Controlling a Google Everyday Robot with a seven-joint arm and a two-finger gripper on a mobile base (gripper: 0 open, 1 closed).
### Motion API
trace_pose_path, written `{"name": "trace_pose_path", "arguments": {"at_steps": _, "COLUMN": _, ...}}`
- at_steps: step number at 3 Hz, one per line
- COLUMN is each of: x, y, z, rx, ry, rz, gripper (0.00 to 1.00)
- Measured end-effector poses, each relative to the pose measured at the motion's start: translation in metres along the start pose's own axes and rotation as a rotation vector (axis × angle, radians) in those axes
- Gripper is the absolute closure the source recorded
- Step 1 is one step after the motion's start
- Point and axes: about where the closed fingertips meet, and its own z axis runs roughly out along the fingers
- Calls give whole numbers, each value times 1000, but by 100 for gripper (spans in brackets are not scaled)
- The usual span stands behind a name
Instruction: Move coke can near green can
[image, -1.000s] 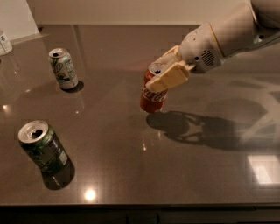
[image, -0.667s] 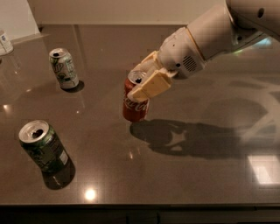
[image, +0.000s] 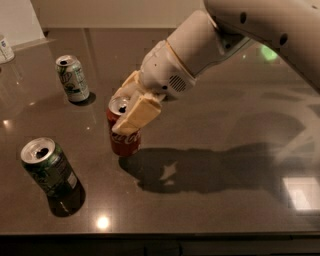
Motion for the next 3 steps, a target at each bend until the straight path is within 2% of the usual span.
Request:
{"name": "trace_pose_path", "arguments": {"at_steps": 1, "x": -8, "y": 6, "z": 21, "rx": -57, "ry": 9, "rz": -26, "gripper": 100}}
{"name": "trace_pose_path", "arguments": {"at_steps": 3, "x": -24, "y": 23, "z": 47, "rx": -120, "ry": 19, "rz": -82, "gripper": 100}}
